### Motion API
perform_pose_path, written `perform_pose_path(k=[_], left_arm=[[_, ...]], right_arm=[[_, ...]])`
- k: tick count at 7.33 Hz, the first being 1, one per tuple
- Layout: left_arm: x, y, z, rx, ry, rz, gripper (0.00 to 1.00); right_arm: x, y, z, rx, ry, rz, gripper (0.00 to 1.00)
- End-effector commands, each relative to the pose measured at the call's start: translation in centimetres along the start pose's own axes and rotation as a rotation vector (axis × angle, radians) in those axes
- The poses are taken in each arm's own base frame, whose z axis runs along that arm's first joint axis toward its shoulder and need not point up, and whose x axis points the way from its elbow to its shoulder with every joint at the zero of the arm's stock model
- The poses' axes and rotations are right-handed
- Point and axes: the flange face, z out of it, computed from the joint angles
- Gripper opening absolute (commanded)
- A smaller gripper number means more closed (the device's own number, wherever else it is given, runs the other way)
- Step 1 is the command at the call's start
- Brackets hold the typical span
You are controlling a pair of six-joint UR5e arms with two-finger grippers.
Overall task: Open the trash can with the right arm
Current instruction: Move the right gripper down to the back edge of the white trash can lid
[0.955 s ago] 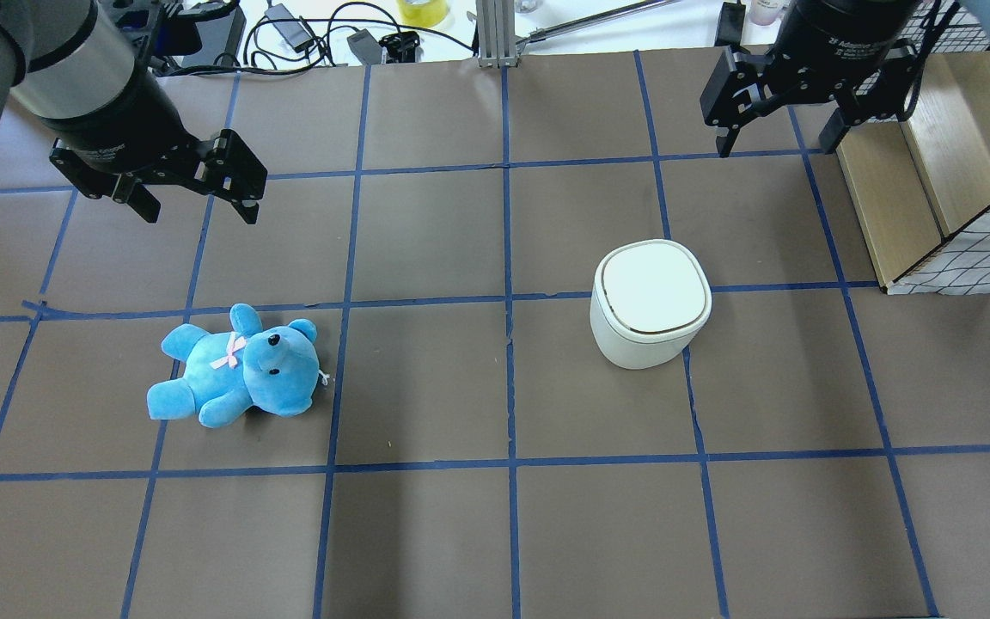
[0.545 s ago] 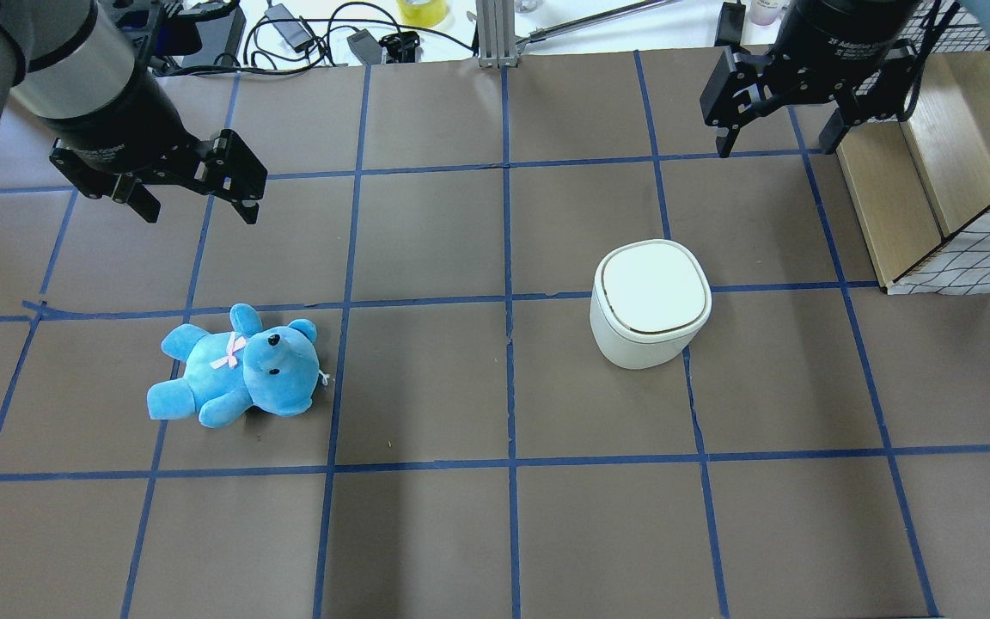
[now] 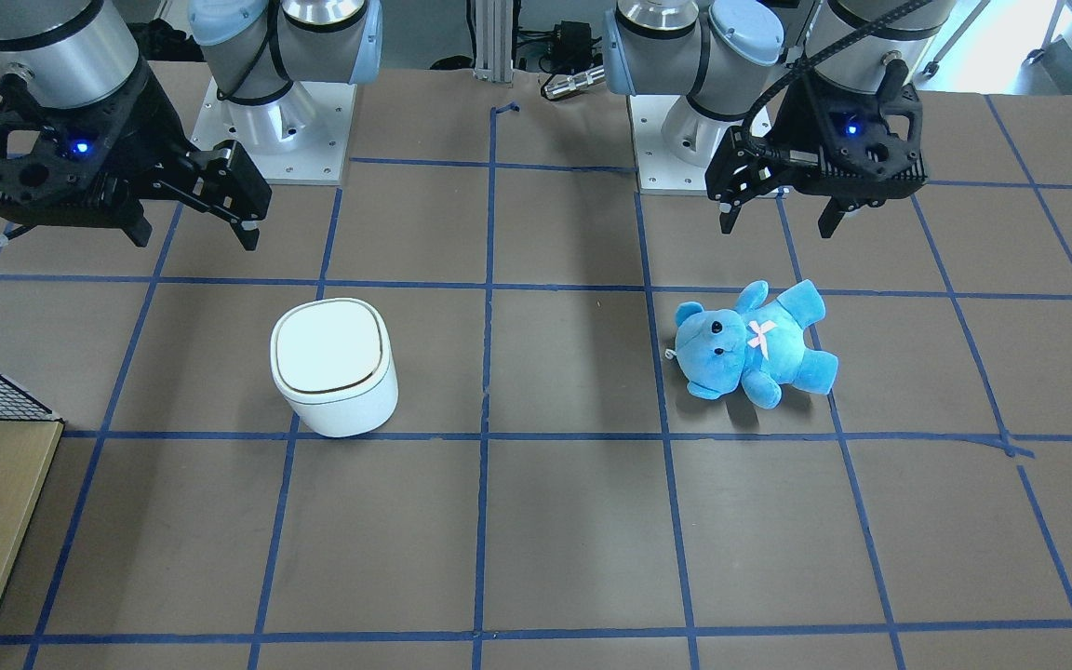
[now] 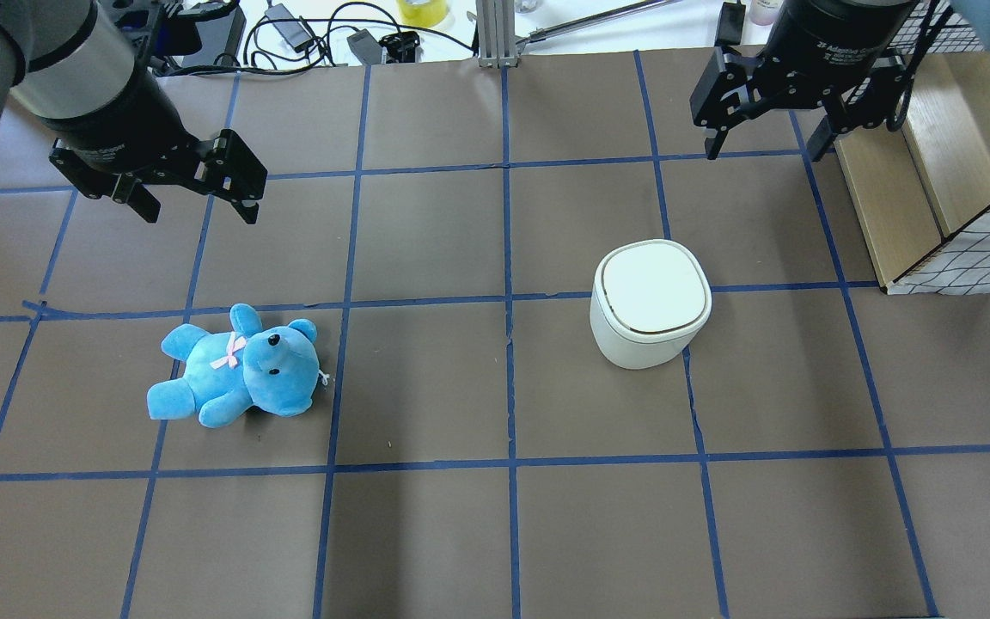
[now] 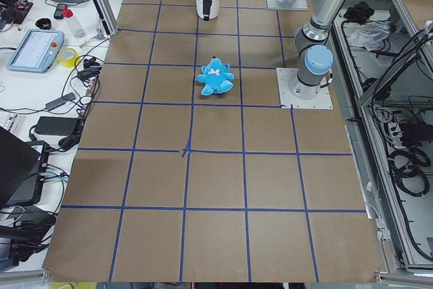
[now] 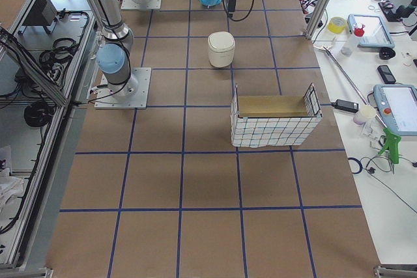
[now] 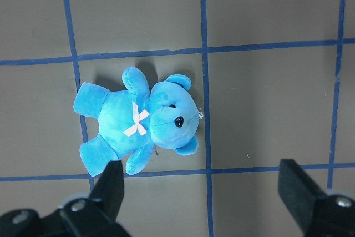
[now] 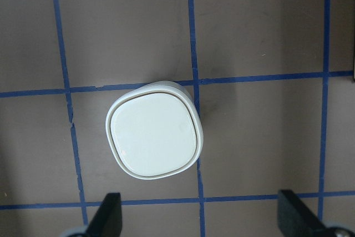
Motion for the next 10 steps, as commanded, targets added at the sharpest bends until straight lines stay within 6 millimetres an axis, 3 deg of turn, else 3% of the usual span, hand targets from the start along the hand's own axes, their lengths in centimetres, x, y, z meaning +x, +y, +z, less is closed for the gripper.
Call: perform_pose_path(k=[1,2,3,4,5,7,10], left_arm=[[0.0,0.1,-0.1,0.001,0.0,0.0,1.0],[0.0,0.0,0.0,0.0,0.0,0.002,1.0],[0.0,0.0,0.0,0.0,0.0,0.002,1.0],[0.0,0.0,0.0,0.0,0.0,0.0,1.0],[0.0,0.0,0.0,0.0,0.0,0.0,1.0],[0.0,0.0,0.0,0.0,0.0,0.0,1.0],[0.0,0.0,0.0,0.0,0.0,0.0,1.0]], right_arm=[[-1.3,0.4,0.6,-0.015,-0.033,0.042,0.96],[-2.8,0.9,1.2,-0.024,-0.049,0.085,0.91],[-4.2,1.4,1.6,-0.033,-0.056,0.105,0.64],[-4.6,1.5,2.0,-0.044,-0.06,0.119,0.26],[-4.9,1.7,3.1,-0.076,-0.098,0.139,0.0],[-5.0,1.9,5.9,-0.097,-0.115,0.144,0.0],[-4.5,1.8,12.3,-0.029,-0.126,0.126,0.0]])
